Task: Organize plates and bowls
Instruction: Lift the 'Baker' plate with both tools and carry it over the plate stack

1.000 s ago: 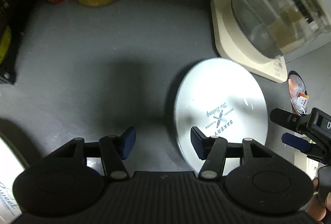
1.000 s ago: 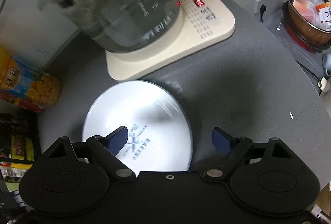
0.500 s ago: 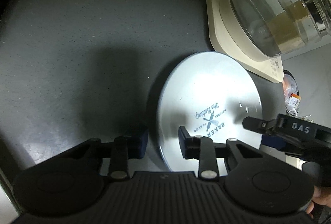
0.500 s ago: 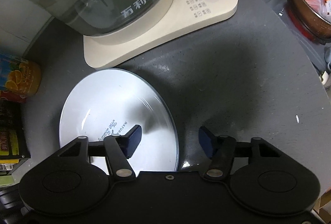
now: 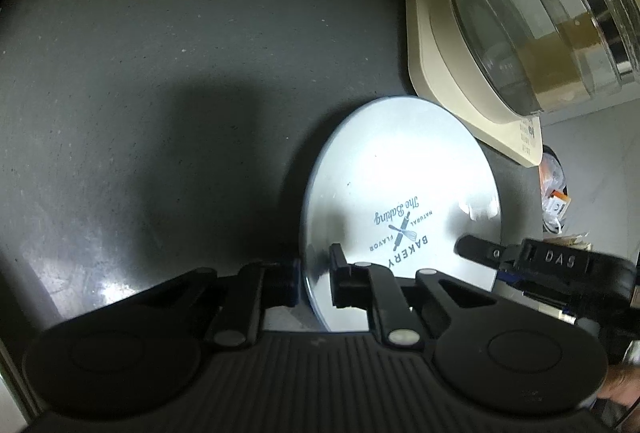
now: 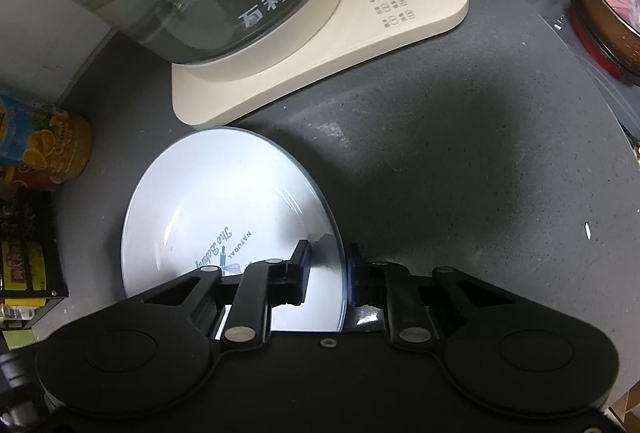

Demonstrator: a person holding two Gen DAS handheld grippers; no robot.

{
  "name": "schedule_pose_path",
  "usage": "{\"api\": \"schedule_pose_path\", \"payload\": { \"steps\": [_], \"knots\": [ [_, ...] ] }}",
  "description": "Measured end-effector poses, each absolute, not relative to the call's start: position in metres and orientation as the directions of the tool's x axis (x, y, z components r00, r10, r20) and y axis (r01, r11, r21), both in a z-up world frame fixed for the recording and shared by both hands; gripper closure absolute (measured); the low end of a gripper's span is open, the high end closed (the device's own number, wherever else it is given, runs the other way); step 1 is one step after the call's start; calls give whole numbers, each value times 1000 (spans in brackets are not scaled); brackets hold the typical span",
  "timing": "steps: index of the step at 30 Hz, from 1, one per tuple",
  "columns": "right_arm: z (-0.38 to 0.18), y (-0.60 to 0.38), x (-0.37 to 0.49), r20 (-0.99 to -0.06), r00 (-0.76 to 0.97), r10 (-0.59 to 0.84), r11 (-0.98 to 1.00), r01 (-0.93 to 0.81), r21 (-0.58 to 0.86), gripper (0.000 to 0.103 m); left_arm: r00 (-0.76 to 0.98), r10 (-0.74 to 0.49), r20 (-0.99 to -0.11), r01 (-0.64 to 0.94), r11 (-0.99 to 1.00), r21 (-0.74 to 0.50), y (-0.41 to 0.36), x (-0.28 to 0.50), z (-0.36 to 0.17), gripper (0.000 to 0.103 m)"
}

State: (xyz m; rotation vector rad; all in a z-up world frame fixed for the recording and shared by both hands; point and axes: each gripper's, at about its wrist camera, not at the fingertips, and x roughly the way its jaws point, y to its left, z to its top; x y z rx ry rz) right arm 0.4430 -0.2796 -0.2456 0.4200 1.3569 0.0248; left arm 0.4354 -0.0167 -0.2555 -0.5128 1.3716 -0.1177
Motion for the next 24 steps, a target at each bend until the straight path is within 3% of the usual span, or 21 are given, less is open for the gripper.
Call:
{"api": "schedule_pose_path", "payload": {
  "steps": [12, 24],
  "knots": [
    [-220, -272, 431, -898, 294, 327, 919, 122, 375, 96, 249, -402, -881, -252, 852, -459, 9, 424, -245, 93],
    [-212, -243, 429, -860, 288, 421, 892, 41, 451, 96, 309, -373, -875, -329, 821, -466, 43, 398, -233, 94]
  ]
}}
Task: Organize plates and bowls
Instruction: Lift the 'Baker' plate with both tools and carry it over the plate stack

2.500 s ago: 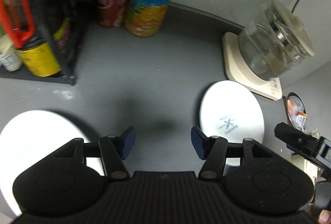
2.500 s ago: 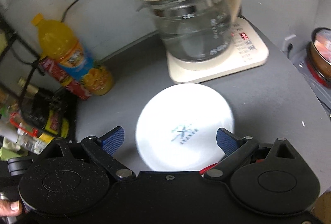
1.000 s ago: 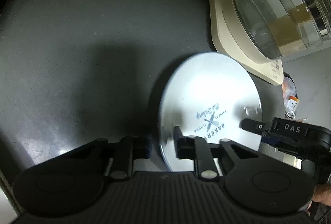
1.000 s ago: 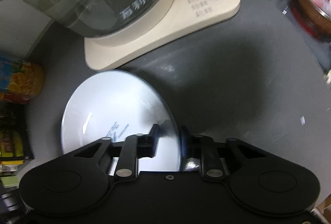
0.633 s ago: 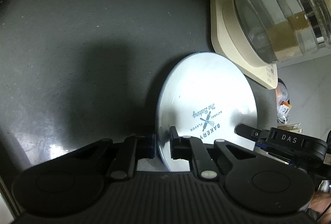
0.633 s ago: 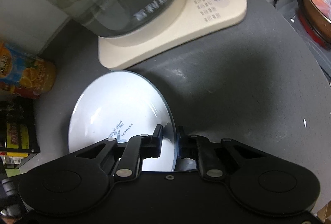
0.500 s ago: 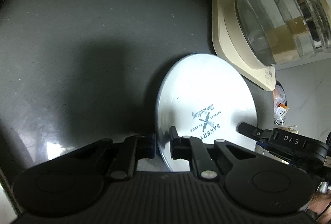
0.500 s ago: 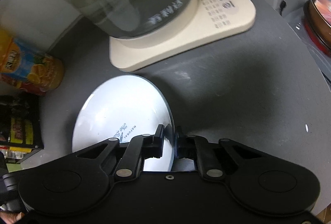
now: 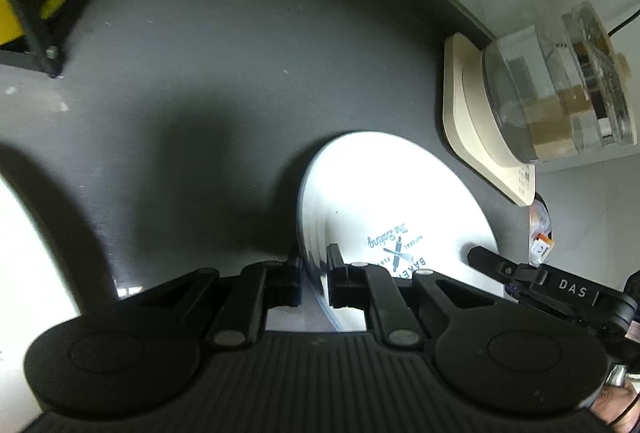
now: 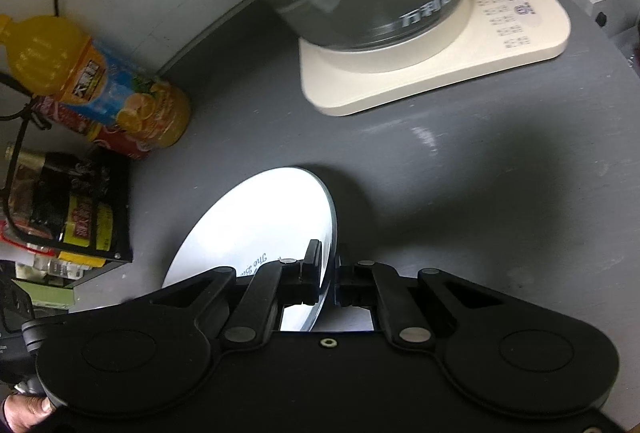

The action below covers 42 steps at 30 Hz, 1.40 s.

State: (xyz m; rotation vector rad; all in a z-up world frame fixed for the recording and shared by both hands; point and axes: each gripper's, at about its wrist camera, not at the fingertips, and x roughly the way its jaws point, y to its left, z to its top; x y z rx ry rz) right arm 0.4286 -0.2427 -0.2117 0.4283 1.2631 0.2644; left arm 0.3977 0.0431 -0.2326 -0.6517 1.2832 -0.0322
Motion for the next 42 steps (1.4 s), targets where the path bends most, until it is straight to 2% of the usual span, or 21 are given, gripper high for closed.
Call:
{"api": "schedule_pose_path", "payload": {
  "steps": [17, 28, 42],
  "knots": [
    [-186, -199, 420, -794, 280, 539, 840, -116, 529, 96, 415, -293, -861, -395, 795, -461, 86, 348, -192, 94],
    [-176, -166, 413, -760, 228, 608, 793, -224, 567, 96, 471, -197, -860, -454, 782, -427, 114, 304, -160, 94],
    [-177, -110, 396, -757, 130, 640, 745, -346, 570, 96, 496, -119, -860, -562, 711, -423, 150, 250, -155, 94]
  ]
}}
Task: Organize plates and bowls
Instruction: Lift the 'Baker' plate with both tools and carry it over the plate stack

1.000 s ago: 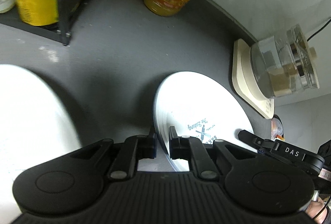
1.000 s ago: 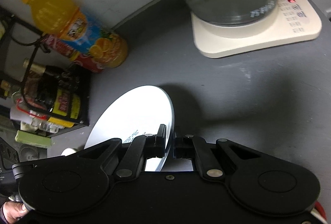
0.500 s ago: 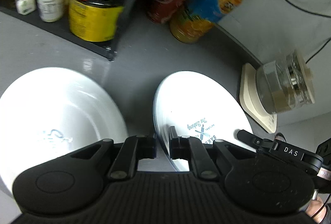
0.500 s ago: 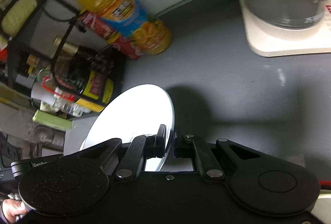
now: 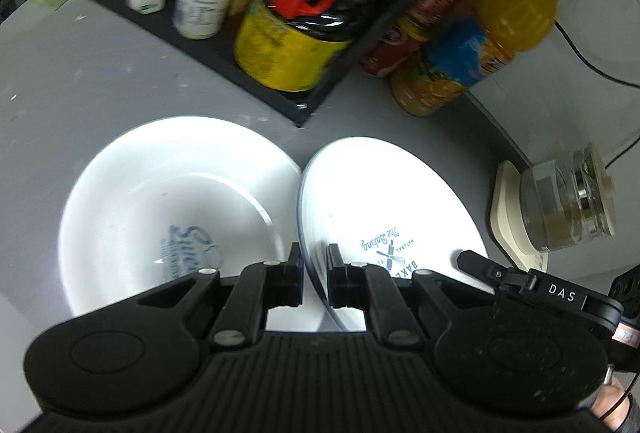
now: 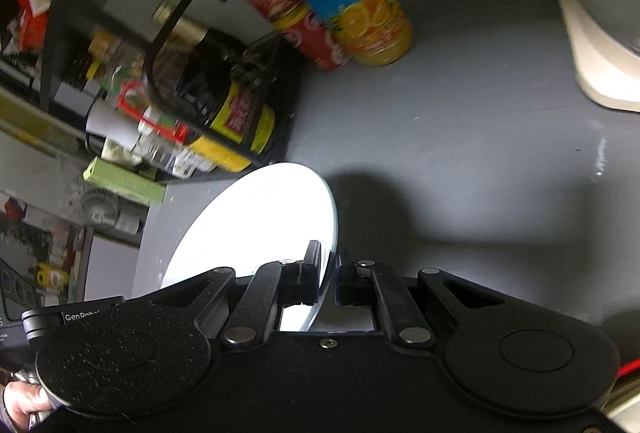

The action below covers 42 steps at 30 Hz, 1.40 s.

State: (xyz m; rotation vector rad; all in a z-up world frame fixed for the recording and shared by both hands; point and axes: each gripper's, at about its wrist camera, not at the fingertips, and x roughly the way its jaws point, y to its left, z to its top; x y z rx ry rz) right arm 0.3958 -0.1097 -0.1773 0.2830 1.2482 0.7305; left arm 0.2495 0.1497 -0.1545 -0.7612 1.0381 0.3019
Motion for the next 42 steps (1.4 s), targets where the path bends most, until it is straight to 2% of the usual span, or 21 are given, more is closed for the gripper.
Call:
{"api": "schedule_pose_path", "payload": {
  "steps": [18, 29, 42],
  "knots": [
    [-184, -53, 359, -785, 61, 616, 718, -455, 527, 95, 487, -84, -870, -666, 609, -431, 198, 190, -175, 94],
    [-187, -41, 346, -816, 80, 573, 733, -494, 467, 95, 476, -115, -872, -676, 587, -446, 210, 181, -198, 94],
    [-195, -20, 329, -857, 111, 503, 747, -555, 366, 96, 435, -102, -895, -695, 593, -406, 219, 183, -216, 90]
  ]
}}
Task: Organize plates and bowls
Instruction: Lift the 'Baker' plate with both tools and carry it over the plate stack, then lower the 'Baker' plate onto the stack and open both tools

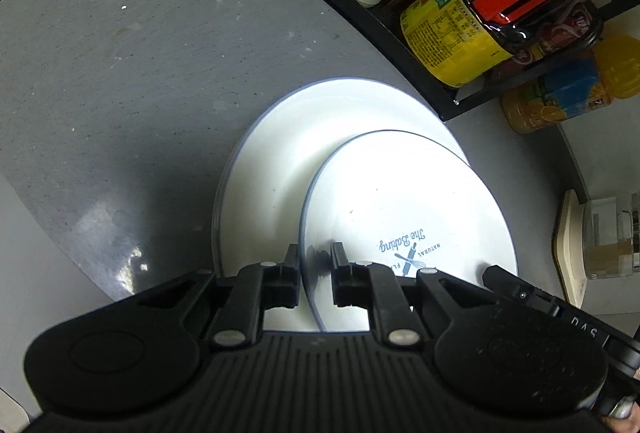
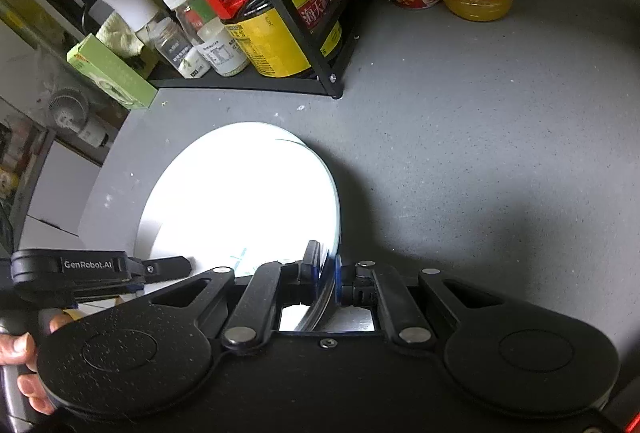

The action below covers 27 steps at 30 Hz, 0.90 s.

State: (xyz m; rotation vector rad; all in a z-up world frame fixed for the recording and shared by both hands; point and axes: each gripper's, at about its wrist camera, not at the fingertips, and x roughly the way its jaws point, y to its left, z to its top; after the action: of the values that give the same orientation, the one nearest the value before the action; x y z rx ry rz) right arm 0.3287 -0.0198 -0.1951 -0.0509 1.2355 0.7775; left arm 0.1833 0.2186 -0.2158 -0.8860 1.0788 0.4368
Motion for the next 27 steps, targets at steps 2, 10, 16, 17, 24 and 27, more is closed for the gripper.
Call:
{"api": "schedule_pose_path", "payload": {
  "steps": [2, 10, 16, 17, 24, 27],
  "knots": [
    [-196, -20, 329, -859, 111, 499, 748, -556, 363, 96, 433, -99, -896, -694, 597, -401, 219, 184, -216, 90],
    [-199, -19, 328, -860, 116, 497, 755, -546, 363, 96, 391, -74, -917, -676, 653, -341, 217, 190, -212, 90],
    [-199, -19, 327, -859, 123, 496, 760, -540, 361, 96, 383, -51, -922, -650, 695, -308, 220, 192, -196, 87],
    [-199, -20, 327, -859, 124, 496, 761, -539, 361, 96, 381, -41, -924, -648, 701, -298, 220, 192, -193, 84],
    [-201, -18, 326, -863, 132, 487, 772, -527, 355, 95, 374, 43, -927, -680, 692, -242, 232, 187, -180, 58],
    [-203, -17, 325, -868, 132, 479, 777, -525, 349, 90, 360, 34, -932, -680, 694, -237, 235, 188, -187, 58]
  ]
}}
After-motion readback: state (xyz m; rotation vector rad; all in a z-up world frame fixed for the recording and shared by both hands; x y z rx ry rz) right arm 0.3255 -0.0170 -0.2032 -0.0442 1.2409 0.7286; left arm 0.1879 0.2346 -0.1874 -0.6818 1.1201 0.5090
